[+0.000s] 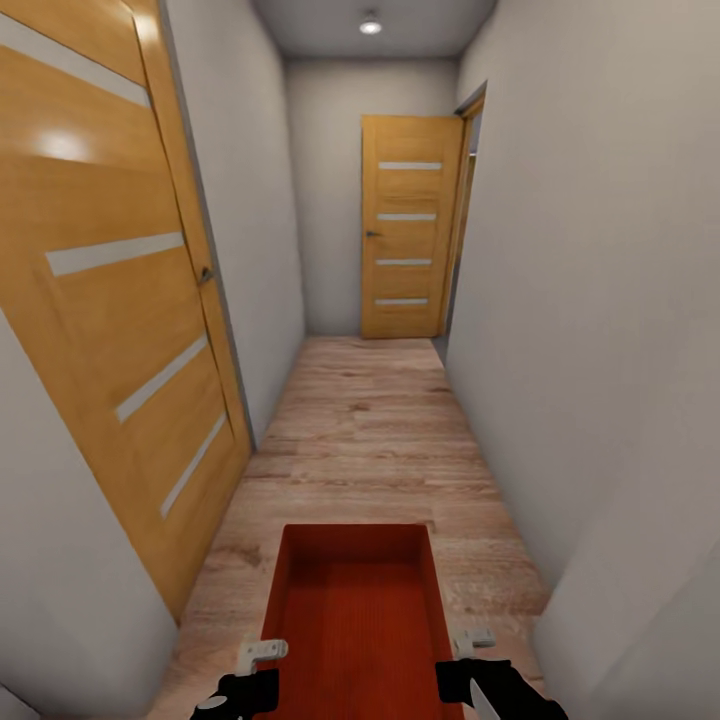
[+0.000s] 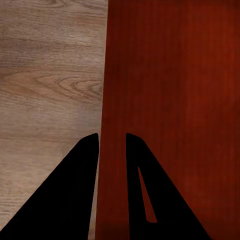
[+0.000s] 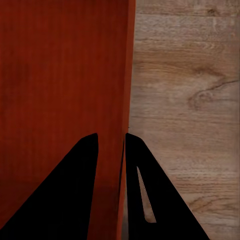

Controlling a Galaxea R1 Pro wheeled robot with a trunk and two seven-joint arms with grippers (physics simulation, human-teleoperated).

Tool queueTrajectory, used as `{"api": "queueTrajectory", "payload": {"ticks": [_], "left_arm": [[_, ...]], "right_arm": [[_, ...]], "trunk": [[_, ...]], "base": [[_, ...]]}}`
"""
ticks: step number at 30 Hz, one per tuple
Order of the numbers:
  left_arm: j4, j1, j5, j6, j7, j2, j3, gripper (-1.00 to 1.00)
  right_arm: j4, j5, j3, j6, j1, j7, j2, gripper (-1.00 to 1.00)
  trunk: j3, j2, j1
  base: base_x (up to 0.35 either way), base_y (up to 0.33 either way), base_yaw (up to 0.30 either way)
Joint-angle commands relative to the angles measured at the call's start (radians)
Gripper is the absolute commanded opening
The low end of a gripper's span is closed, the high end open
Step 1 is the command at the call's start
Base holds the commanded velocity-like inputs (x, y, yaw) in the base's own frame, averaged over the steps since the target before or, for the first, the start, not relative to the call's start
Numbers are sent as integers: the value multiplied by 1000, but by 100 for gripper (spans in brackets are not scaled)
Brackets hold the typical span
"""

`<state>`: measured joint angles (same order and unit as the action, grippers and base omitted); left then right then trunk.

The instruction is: Move the two storage containers from the living room to the garage. In the garage, place one container on the floor and stack the other container on top of it (either order is fine).

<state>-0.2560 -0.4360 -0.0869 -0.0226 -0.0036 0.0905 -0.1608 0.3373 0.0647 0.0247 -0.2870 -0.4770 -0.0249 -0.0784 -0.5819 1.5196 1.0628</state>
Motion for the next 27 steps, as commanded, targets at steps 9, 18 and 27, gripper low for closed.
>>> {"api": "queueTrajectory", "payload": {"ticks": [9, 18, 27], "left_arm": [[4, -1, -6, 4, -21, -2, 1, -100], [4, -1, -6, 4, -21, -2, 1, -100], [4, -1, -5, 4, -21, -2, 1, -100]], "right_arm": [[5, -19, -32, -7, -1, -13, 34, -100], [5, -17, -32, -8, -1, -13, 34, -100], [5, -17, -32, -8, -1, -13, 34, -100]], "trunk": [[-1, 0, 1], [-1, 0, 1], [-1, 0, 1]], "base": [[343, 0, -1], [342, 0, -16], [342, 0, -22]]}}
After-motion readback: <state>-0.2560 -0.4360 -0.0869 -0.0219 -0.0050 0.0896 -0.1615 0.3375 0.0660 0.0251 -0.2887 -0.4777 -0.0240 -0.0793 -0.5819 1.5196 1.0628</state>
